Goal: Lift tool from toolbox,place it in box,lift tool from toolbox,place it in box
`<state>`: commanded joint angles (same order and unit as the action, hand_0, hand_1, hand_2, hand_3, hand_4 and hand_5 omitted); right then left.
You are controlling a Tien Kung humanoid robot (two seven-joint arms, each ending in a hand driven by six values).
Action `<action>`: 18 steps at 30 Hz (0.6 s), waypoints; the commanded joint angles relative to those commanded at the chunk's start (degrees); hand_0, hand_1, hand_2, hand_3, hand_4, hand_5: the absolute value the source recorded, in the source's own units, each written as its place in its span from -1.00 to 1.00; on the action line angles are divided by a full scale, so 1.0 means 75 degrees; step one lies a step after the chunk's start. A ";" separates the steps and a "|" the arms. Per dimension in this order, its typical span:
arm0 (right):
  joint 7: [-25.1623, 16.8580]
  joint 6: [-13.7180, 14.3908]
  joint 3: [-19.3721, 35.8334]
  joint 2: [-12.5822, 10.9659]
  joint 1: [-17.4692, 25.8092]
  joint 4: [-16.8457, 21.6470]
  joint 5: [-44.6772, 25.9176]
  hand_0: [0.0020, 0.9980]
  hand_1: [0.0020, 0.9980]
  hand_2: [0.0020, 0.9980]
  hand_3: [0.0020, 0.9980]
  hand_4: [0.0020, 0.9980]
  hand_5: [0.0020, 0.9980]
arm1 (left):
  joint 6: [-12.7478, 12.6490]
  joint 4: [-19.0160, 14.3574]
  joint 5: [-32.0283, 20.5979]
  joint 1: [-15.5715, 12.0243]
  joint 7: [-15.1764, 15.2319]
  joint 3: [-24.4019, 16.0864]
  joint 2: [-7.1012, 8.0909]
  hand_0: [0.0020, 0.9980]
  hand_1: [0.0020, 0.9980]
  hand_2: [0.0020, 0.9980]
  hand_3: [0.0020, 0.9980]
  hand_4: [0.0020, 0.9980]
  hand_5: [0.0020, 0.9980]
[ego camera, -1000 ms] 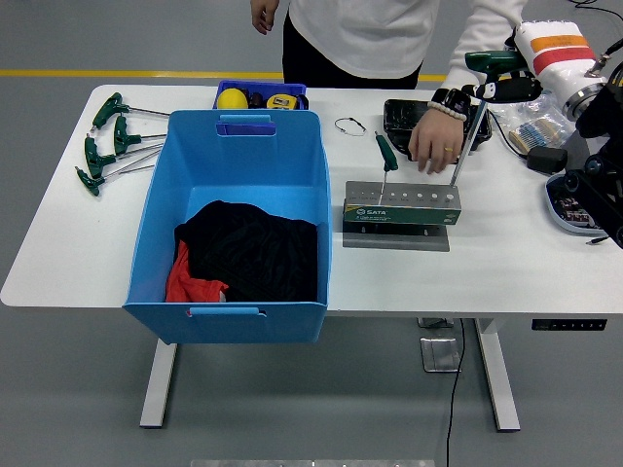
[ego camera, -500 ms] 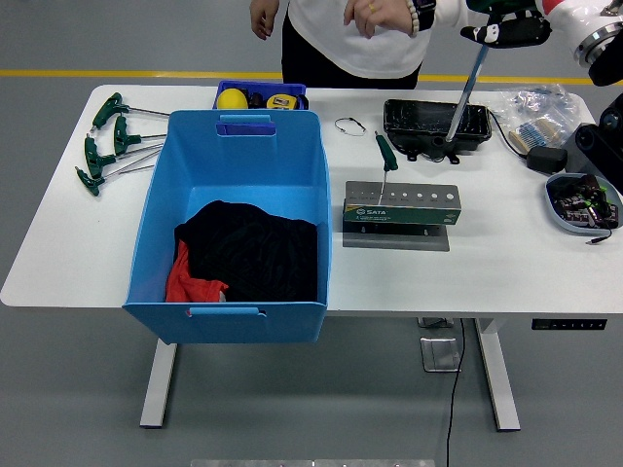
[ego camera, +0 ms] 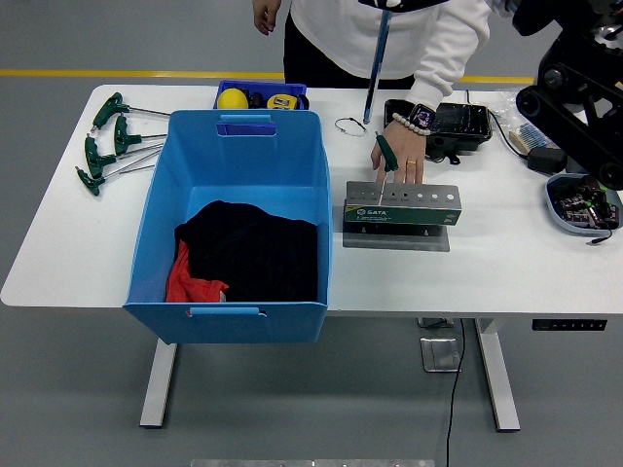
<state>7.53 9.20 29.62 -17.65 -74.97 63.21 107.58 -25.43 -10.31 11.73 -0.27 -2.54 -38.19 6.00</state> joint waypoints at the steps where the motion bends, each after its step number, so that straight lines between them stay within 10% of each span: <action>1: -0.0007 -0.0017 -0.0068 0.0065 -0.0041 0.0087 -0.0017 -1.00 -1.00 -1.00 -1.00 0.88 0.29 | -0.0004 0.0000 0.0024 -0.0001 -0.0005 -0.0028 0.0000 0.09 0.05 0.06 0.42 0.49 0.33; 18: -0.0090 -0.0320 -0.1934 0.0935 -0.0230 0.1032 -0.0701 -1.00 -1.00 -0.95 -0.99 0.84 0.25 | -0.0063 0.0000 0.0072 -0.0009 -0.0013 -0.0079 0.0006 0.09 0.04 0.05 0.41 0.50 0.34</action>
<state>6.85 6.80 15.11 -10.64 -76.69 70.95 102.33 -25.90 -10.31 12.26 -0.34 -2.64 -38.78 6.04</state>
